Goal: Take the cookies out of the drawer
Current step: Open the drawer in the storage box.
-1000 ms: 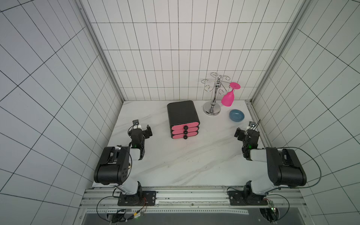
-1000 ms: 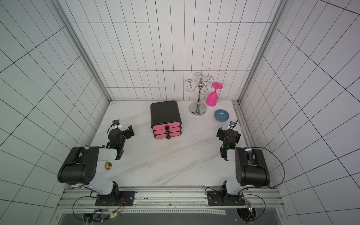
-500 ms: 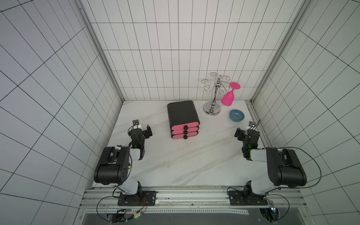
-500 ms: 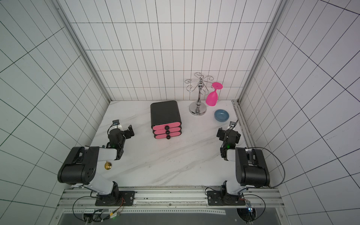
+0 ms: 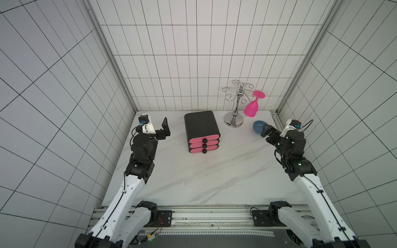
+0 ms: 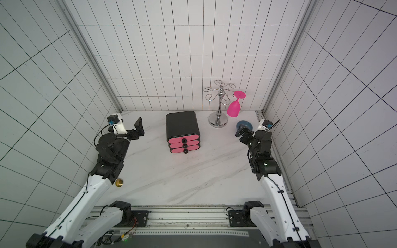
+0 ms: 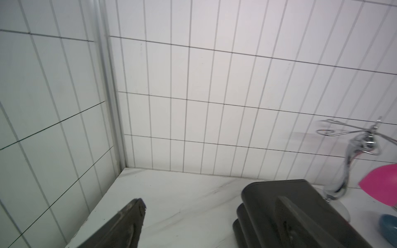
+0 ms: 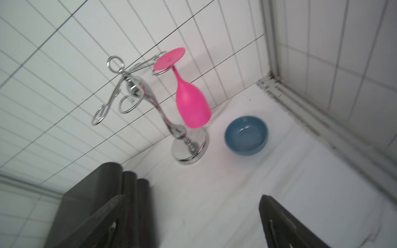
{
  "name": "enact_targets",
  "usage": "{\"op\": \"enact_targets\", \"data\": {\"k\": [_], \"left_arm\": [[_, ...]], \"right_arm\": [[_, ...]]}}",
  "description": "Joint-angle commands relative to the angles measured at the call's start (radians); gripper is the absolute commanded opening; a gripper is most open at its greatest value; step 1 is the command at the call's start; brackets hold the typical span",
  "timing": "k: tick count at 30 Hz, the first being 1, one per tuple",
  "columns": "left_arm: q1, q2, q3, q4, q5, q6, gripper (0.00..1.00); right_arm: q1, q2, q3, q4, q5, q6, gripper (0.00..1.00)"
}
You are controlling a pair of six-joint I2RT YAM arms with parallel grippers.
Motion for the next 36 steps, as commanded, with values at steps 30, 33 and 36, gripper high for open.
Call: {"op": "enact_targets", "data": {"k": [30, 33, 36], "left_arm": [[-0.106, 0.874, 0.800, -0.731, 0.409, -0.006, 0.98], [-0.106, 0.889, 0.790, -0.747, 0.415, -0.007, 0.96], [-0.108, 0.902, 0.781, -0.760, 0.414, -0.012, 0.94]], "right_arm": [[0.665, 0.699, -0.040, 0.884, 0.033, 0.851, 0.75], [0.664, 0.738, -0.022, 0.902, 0.018, 0.855, 0.71], [0.665, 0.763, -0.014, 0.920, 0.008, 0.862, 0.68]]}}
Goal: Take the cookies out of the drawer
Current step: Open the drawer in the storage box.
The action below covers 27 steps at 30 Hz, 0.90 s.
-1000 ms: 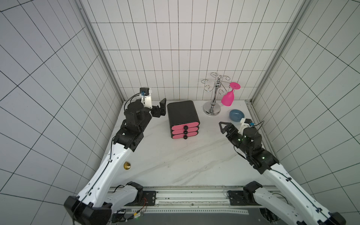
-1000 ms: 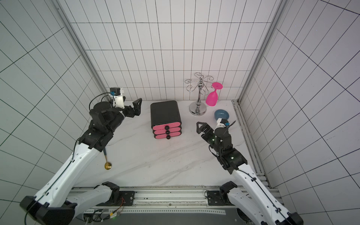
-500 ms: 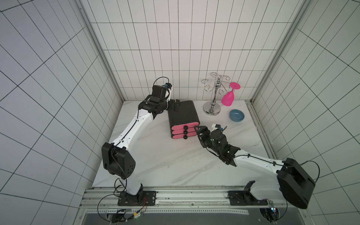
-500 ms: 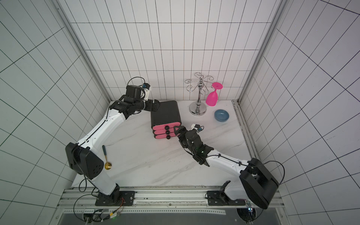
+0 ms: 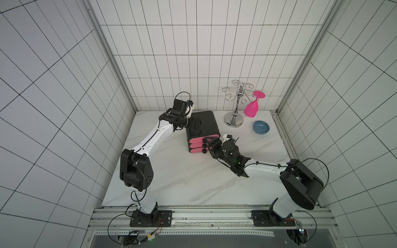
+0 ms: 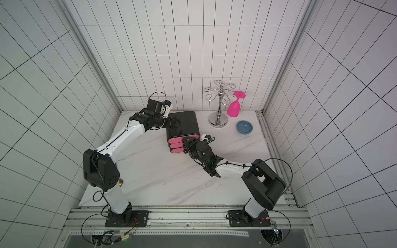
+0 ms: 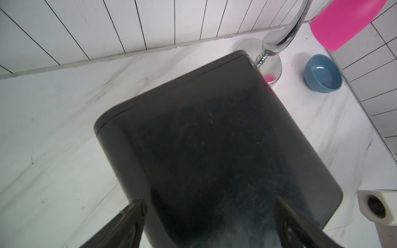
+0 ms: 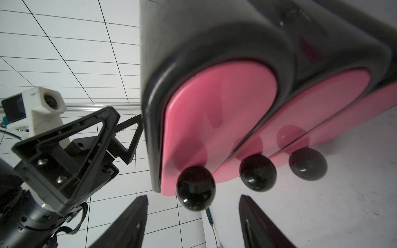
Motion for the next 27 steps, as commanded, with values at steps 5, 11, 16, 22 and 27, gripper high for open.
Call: {"op": "enact_targets", "data": {"k": [5, 11, 16, 22, 27], "left_arm": [[-0.011, 0.030, -0.040, -0.008, 0.011, -0.011, 0.93], [-0.014, 0.034, -0.053, -0.015, 0.007, -0.012, 0.93], [-0.015, 0.039, -0.056, -0.020, 0.009, -0.008, 0.92], [-0.023, 0.045, -0.056, -0.027, 0.009, -0.007, 0.92], [-0.027, 0.047, -0.060, -0.027, 0.006, -0.003, 0.91]], "right_arm": [[0.006, 0.046, 0.059, 0.064, -0.037, 0.004, 0.61], [0.007, 0.075, 0.070, 0.085, -0.041, 0.007, 0.55], [0.004, 0.083, 0.067, 0.080, -0.034, 0.008, 0.48], [-0.005, 0.103, 0.089, 0.078, -0.035, 0.001, 0.39], [-0.012, 0.096, 0.073, 0.077, -0.022, -0.002, 0.34]]}}
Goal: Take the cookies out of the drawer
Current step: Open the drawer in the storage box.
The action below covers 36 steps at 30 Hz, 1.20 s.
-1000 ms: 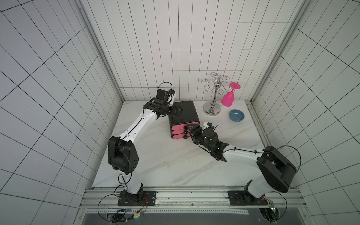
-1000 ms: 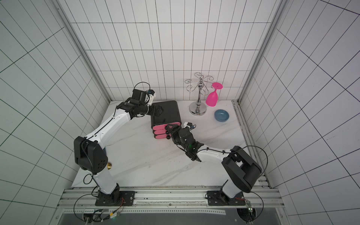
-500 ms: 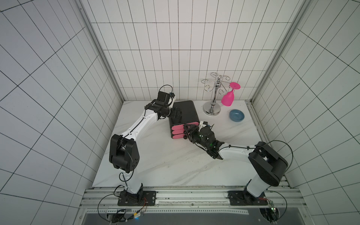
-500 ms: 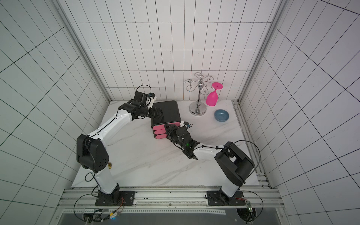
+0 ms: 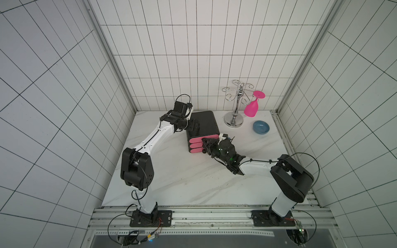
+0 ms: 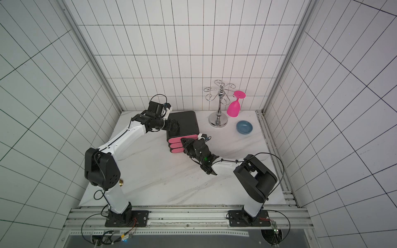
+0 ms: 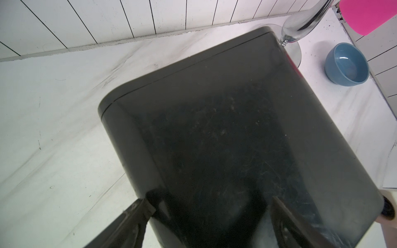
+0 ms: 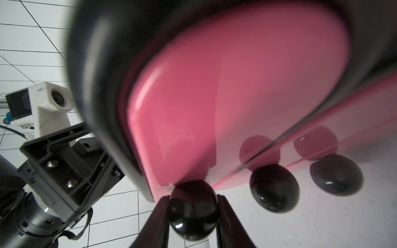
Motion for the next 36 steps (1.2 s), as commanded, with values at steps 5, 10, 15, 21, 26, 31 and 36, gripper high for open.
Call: {"op": "enact_targets", "data": {"k": [5, 10, 15, 21, 26, 31, 36], "left_arm": [[-0.027, 0.042, -0.027, -0.032, 0.052, 0.003, 0.91], [-0.029, 0.046, -0.023, -0.034, 0.049, 0.004, 0.91], [-0.030, 0.055, -0.011, -0.048, 0.039, 0.008, 0.91], [-0.030, 0.059, 0.000, -0.066, 0.031, 0.008, 0.91], [-0.030, 0.058, 0.000, -0.068, 0.036, -0.001, 0.91], [-0.030, 0.060, 0.010, -0.071, 0.041, -0.009, 0.91], [-0.030, 0.069, 0.022, -0.085, 0.035, -0.008, 0.91]], "right_arm": [[-0.024, -0.016, 0.012, 0.005, 0.019, -0.020, 0.26], [-0.017, -0.032, 0.013, -0.018, 0.006, -0.042, 0.14], [0.021, -0.079, -0.032, -0.034, 0.025, -0.039, 0.09], [0.108, -0.167, -0.114, -0.081, 0.087, -0.032, 0.09], [0.208, -0.259, -0.194, -0.126, 0.172, -0.012, 0.09], [0.248, -0.306, -0.235, -0.154, 0.204, 0.012, 0.09], [0.258, -0.347, -0.238, -0.207, 0.229, -0.006, 0.09]]}}
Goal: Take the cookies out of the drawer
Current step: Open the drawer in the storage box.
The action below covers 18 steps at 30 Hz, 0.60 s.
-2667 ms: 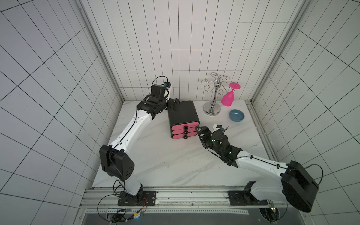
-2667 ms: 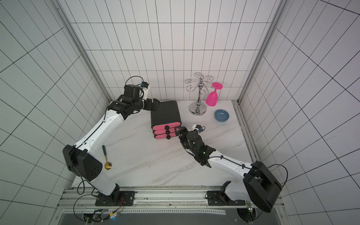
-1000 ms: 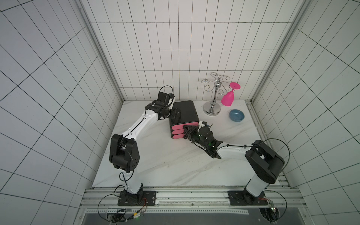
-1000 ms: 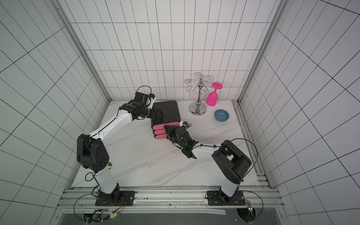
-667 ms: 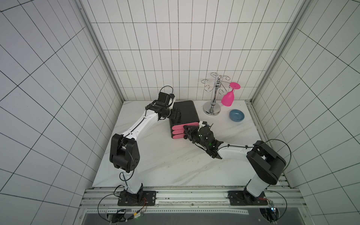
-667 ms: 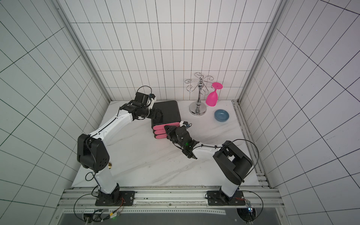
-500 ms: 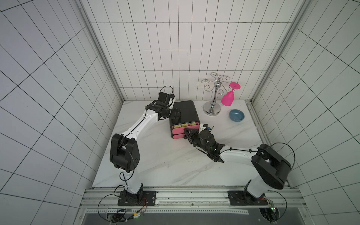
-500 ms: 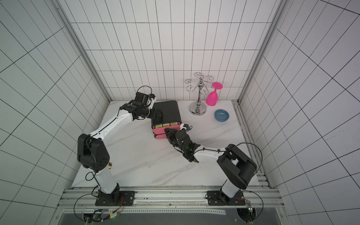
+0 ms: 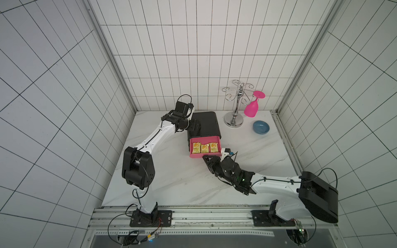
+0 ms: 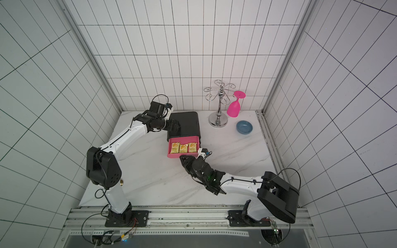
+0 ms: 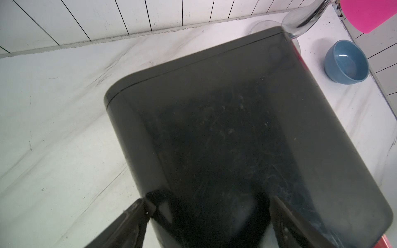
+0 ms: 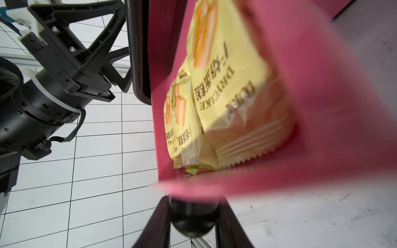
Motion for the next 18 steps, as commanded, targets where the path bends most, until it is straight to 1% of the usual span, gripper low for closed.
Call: {"op": "enact_targets", "data": {"k": [1, 6, 10, 12, 15, 16, 18], "left_arm": [[-0.019, 0.049, 0.008, -0.076, 0.034, -0.006, 0.91], [-0.019, 0.046, 0.007, -0.076, 0.035, -0.010, 0.91], [-0.019, 0.046, 0.008, -0.079, 0.035, -0.009, 0.91], [-0.019, 0.044, 0.006, -0.079, 0.034, -0.010, 0.91], [-0.018, 0.044, 0.009, -0.080, 0.032, -0.012, 0.91], [-0.018, 0.044, 0.009, -0.082, 0.032, -0.013, 0.91], [-0.015, 0.045, 0.014, -0.086, 0.032, -0.016, 0.91]], "right_arm": [[0.009, -0.031, -0.017, -0.027, 0.043, -0.013, 0.09], [0.007, -0.016, -0.022, -0.007, 0.040, -0.009, 0.10], [0.004, -0.009, -0.028, 0.000, 0.035, -0.007, 0.14], [-0.002, -0.015, -0.033, 0.003, 0.032, -0.010, 0.18], [-0.002, -0.026, -0.031, -0.015, 0.019, -0.021, 0.38], [-0.002, -0.031, -0.035, -0.018, 0.015, -0.023, 0.50], [-0.002, -0.054, -0.043, -0.031, 0.011, -0.040, 0.65]]}}
